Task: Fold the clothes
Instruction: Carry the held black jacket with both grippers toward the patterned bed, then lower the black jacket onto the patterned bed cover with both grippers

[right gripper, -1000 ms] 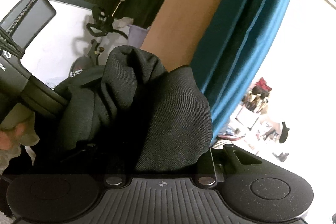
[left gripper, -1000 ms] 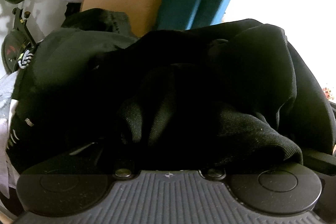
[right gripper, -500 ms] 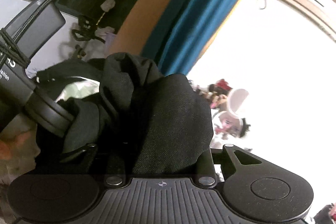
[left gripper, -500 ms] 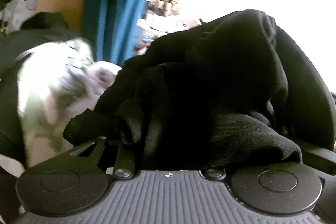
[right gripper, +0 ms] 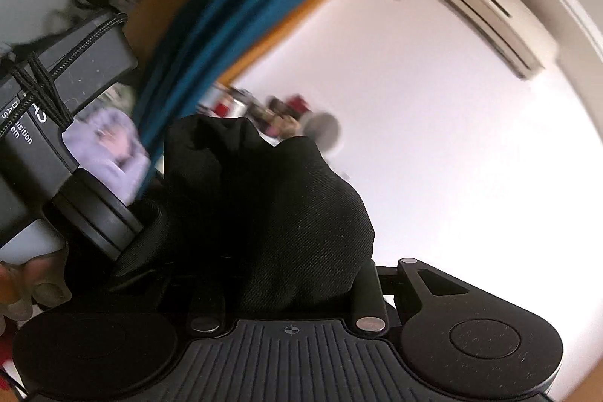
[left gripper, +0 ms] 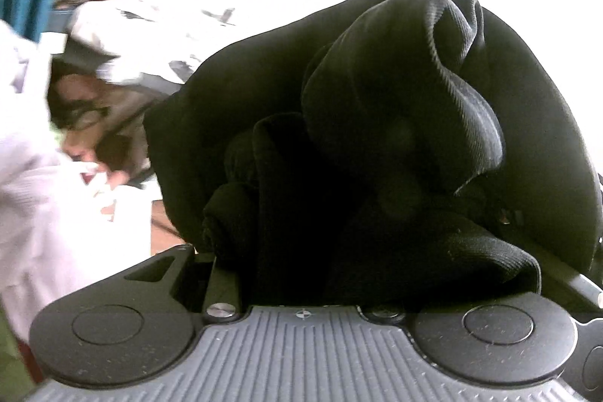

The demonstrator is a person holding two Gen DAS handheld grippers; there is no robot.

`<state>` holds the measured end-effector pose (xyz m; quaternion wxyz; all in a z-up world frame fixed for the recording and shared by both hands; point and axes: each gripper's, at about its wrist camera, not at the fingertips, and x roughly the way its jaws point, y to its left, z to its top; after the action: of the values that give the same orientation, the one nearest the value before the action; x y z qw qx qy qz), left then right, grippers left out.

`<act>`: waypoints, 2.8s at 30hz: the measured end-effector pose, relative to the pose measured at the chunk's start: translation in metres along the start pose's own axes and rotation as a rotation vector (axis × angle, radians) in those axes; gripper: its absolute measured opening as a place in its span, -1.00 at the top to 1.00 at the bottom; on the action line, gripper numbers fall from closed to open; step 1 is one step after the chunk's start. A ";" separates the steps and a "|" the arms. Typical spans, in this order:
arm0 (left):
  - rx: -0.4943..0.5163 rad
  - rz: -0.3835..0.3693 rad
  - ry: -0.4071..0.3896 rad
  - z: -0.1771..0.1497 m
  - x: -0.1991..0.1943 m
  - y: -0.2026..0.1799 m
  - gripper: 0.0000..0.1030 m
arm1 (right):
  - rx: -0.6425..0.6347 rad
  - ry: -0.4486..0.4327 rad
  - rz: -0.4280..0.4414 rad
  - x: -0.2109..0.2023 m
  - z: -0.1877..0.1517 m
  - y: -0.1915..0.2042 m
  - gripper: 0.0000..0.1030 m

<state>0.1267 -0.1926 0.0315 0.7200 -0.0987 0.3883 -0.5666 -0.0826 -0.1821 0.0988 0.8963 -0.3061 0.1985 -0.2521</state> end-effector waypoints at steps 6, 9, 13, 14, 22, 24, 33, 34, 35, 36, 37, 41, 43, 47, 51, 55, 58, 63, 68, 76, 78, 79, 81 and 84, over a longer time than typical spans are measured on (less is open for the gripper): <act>0.054 -0.087 0.067 -0.015 0.039 -0.037 0.51 | 0.009 0.087 -0.087 -0.003 -0.025 -0.025 0.53; 0.075 -0.094 0.110 -0.019 0.059 -0.045 0.51 | 0.041 0.120 -0.102 -0.016 -0.056 -0.044 0.53; 0.094 -0.089 0.175 -0.020 0.090 -0.048 0.51 | 0.081 0.166 -0.105 0.007 -0.070 -0.043 0.53; 0.094 -0.088 0.185 -0.022 0.095 -0.049 0.51 | 0.088 0.172 -0.106 0.013 -0.073 -0.044 0.53; 0.117 -0.119 0.193 0.010 0.170 -0.068 0.52 | 0.058 0.194 -0.121 0.067 -0.104 -0.087 0.53; 0.122 -0.141 0.186 0.021 0.190 -0.079 0.52 | 0.047 0.199 -0.135 0.083 -0.108 -0.104 0.53; 0.138 -0.200 0.161 0.040 0.269 -0.134 0.52 | 0.020 0.194 -0.177 0.122 -0.160 -0.174 0.53; 0.137 -0.200 0.156 0.037 0.277 -0.141 0.52 | 0.017 0.192 -0.179 0.124 -0.170 -0.183 0.53; 0.138 -0.199 0.153 0.034 0.287 -0.149 0.52 | 0.014 0.190 -0.181 0.126 -0.179 -0.191 0.53; 0.138 -0.198 0.150 0.030 0.296 -0.157 0.52 | 0.013 0.183 -0.180 0.124 -0.190 -0.200 0.53; 0.138 -0.196 0.147 0.027 0.305 -0.165 0.52 | 0.013 0.177 -0.178 0.122 -0.202 -0.210 0.53; 0.122 -0.178 0.137 0.011 0.336 -0.201 0.52 | 0.018 0.148 -0.155 0.124 -0.243 -0.251 0.53; 0.119 -0.161 0.142 0.007 0.351 -0.219 0.52 | 0.020 0.138 -0.139 0.128 -0.260 -0.270 0.53; 0.118 -0.143 0.147 0.010 0.383 -0.244 0.52 | 0.027 0.125 -0.127 0.147 -0.290 -0.310 0.53; 0.150 -0.165 0.167 0.026 0.430 -0.264 0.52 | 0.037 0.131 -0.147 0.173 -0.323 -0.348 0.53; 0.191 -0.239 0.209 0.044 0.493 -0.283 0.52 | 0.040 0.179 -0.217 0.214 -0.348 -0.382 0.53; 0.227 -0.304 0.244 0.070 0.547 -0.300 0.53 | 0.039 0.212 -0.271 0.253 -0.362 -0.414 0.53; 0.272 -0.351 0.251 0.124 0.620 -0.320 0.53 | 0.043 0.225 -0.327 0.320 -0.373 -0.465 0.53; 0.287 -0.353 0.220 0.166 0.670 -0.326 0.53 | 0.062 0.200 -0.352 0.378 -0.386 -0.502 0.53; 0.210 -0.269 0.127 0.206 0.712 -0.313 0.53 | 0.003 0.105 -0.250 0.460 -0.400 -0.547 0.53; 0.199 -0.237 0.096 0.213 0.718 -0.313 0.53 | -0.001 0.069 -0.223 0.479 -0.408 -0.561 0.53; 0.194 -0.218 0.085 0.215 0.722 -0.313 0.53 | 0.001 0.053 -0.209 0.485 -0.411 -0.566 0.53; 0.186 -0.180 0.064 0.219 0.728 -0.315 0.53 | 0.006 0.021 -0.174 0.499 -0.421 -0.578 0.53; 0.152 -0.114 0.036 0.219 0.741 -0.319 0.53 | 0.004 -0.024 -0.116 0.511 -0.443 -0.598 0.53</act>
<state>0.0797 -1.0278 0.0345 0.6848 -0.0553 0.3508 -0.6363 -0.0998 -1.0838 0.0589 0.8831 -0.3182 0.1691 -0.3004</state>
